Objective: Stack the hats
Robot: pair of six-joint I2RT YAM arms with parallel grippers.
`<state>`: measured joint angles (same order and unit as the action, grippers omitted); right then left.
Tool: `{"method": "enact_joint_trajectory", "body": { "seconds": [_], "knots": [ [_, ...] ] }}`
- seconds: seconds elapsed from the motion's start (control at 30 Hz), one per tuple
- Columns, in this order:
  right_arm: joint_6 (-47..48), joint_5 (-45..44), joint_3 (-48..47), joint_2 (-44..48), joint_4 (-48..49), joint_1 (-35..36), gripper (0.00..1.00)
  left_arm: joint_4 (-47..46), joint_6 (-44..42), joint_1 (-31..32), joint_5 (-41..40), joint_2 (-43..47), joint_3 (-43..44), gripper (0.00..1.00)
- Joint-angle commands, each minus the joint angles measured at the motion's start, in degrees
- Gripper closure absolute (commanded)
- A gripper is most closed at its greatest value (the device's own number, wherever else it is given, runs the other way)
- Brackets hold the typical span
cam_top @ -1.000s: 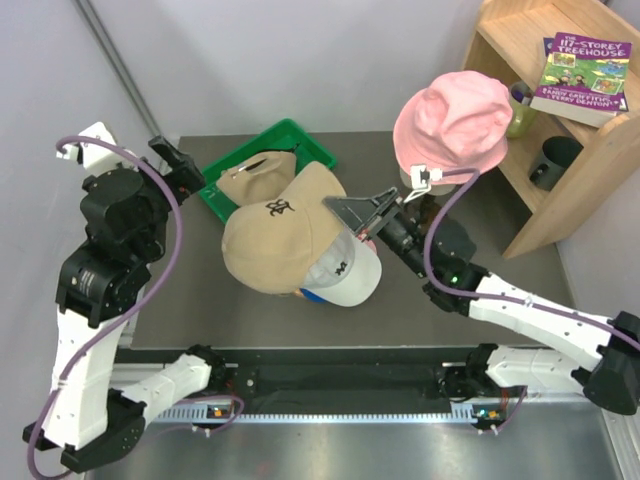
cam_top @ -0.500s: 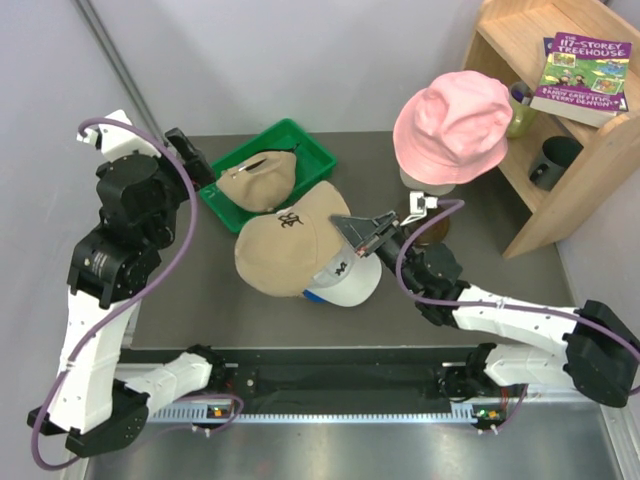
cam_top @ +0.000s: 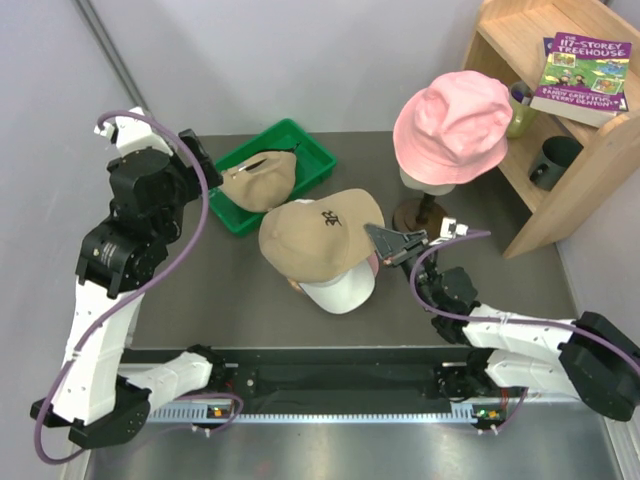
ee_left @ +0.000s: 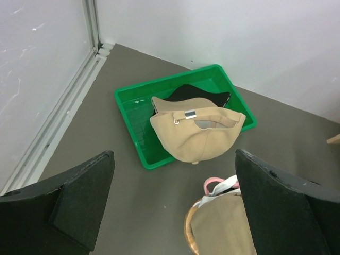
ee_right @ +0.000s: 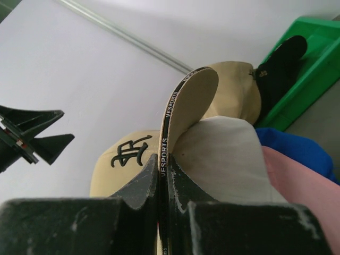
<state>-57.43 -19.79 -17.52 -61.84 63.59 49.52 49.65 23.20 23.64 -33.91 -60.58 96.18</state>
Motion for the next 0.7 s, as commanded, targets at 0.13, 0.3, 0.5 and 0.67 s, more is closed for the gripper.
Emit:
{"method": "enact_joint_trajectory", "body": {
  "seconds": [0.13,0.3,0.5,0.67],
  "knots": [
    [-0.7,-6.6,3.5,-3.1,4.3,-1.8,1.00,-1.7,0.0,-0.3,1.7,-0.5,-2.7,0.01],
    [0.5,-8.2,3.9,-5.2,4.0,-2.1,1.00,-2.2,0.0,-0.3,2.3,-1.2,-3.4,0.01],
    [3.8,-8.3,2.2,-7.9,2.9,-2.3,1.00,-2.9,0.3,-0.3,3.5,-2.3,-4.3,0.01],
    [7.5,-6.9,1.3,-9.5,0.0,-2.3,1.00,-3.7,1.1,-0.2,4.4,-2.4,-5.7,0.01]
  ]
}}
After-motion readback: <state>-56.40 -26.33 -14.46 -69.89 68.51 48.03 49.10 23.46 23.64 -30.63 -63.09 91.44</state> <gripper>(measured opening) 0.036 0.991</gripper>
